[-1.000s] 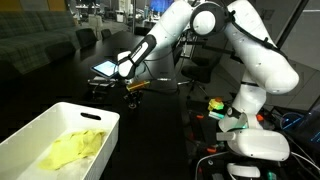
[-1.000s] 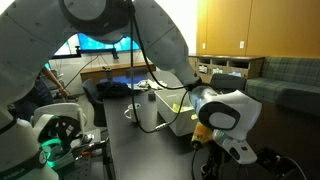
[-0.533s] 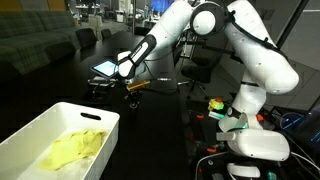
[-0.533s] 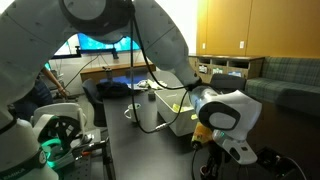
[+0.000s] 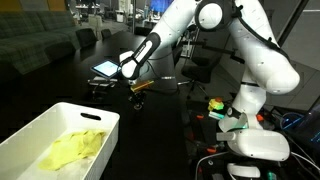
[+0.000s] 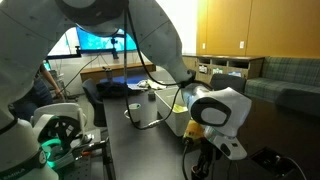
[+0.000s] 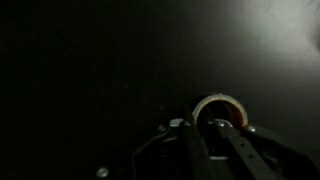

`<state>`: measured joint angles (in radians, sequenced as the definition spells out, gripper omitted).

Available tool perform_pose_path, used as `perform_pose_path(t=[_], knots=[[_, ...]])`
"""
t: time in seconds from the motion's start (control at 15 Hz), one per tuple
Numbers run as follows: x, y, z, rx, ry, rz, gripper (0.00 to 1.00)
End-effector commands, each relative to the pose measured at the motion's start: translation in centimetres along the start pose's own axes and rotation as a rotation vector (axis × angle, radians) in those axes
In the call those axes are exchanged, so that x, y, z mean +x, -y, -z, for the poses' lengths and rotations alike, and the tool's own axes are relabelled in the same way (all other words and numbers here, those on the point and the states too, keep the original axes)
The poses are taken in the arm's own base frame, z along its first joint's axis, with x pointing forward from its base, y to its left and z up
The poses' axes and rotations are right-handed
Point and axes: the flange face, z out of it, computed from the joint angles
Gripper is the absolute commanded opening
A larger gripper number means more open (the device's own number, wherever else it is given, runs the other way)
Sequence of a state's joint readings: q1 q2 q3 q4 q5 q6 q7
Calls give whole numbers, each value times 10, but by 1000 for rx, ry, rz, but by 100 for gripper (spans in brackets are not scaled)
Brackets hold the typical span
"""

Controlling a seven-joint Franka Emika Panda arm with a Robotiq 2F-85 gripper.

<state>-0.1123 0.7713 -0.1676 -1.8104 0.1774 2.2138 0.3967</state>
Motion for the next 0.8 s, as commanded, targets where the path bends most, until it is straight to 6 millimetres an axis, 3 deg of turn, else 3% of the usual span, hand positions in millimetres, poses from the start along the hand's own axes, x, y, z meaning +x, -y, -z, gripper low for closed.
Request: perform_pose_path(t=[0.0, 0.27, 0.53, 0.73], knots=[[-53, 4, 10, -75, -13, 71, 12], [-119, 35, 15, -168, -51, 166, 12], [-179, 83, 21, -263, -100, 302, 12], [-221, 131, 24, -318, -144, 432, 12]])
